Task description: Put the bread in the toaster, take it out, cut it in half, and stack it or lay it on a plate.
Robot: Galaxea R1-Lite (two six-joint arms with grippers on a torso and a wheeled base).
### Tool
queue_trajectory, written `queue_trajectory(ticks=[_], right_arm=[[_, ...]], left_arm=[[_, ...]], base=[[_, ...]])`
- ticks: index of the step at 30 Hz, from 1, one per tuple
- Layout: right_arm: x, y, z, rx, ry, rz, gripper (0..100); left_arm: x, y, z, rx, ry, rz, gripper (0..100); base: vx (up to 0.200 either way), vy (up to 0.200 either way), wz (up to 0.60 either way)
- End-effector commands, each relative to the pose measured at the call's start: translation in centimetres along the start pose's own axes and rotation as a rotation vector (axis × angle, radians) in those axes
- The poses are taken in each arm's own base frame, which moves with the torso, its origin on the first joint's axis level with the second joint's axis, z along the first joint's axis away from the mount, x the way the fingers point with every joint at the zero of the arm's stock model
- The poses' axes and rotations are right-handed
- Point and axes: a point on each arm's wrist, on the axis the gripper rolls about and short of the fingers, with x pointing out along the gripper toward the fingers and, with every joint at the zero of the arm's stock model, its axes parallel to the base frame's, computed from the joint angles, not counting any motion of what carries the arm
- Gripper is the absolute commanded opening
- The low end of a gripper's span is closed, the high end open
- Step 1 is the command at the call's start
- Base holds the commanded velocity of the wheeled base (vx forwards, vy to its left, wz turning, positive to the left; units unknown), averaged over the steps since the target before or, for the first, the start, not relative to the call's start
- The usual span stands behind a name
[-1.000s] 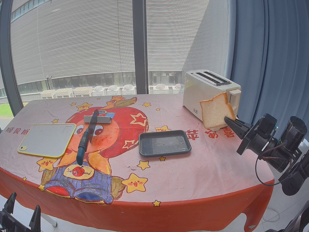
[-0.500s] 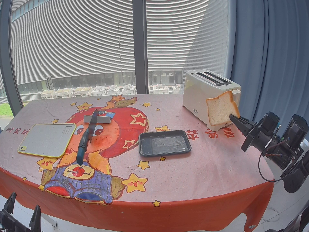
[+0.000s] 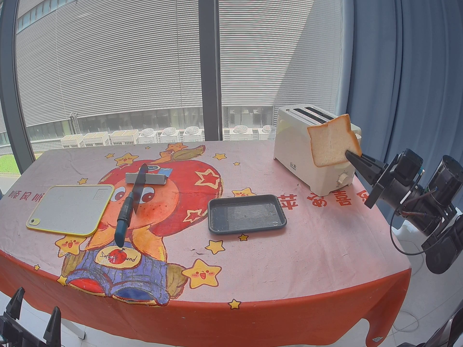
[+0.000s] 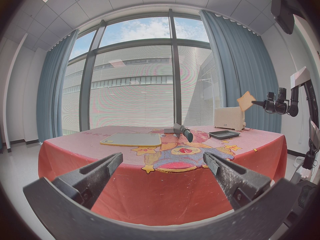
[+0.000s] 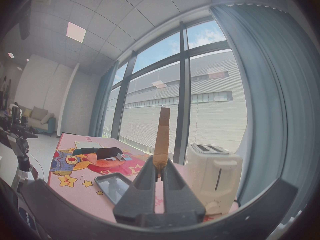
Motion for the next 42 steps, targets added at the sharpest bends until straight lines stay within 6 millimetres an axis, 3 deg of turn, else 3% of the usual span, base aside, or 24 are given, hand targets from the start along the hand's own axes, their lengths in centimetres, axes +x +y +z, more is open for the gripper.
queue_trajectory(ticks=[1,10,24,42], right_arm=[[0.8,-0.7,0.7,-0.023,-0.032,0.006,0],[3.0,-2.6,2.9,-0.041,-0.051,-0.017,0],[4.4,-6.0,5.4,-0.070,-0.068,-0.094,0],[6.5,-8.1,4.9,-0.115,-0.076,-0.101,0]], left_arm=[[0.0,0.0,-0.5,0.000,0.000,0.000,100],[0.0,0.0,-0.5,0.000,0.000,0.000,100],[0.0,0.0,-0.5,0.000,0.000,0.000,100],[0.0,0.0,-0.5,0.000,0.000,0.000,100]], base=[[0.000,0.000,0.00],[0.000,0.000,0.00],[0.000,0.000,0.00],[0.000,0.000,0.00]])
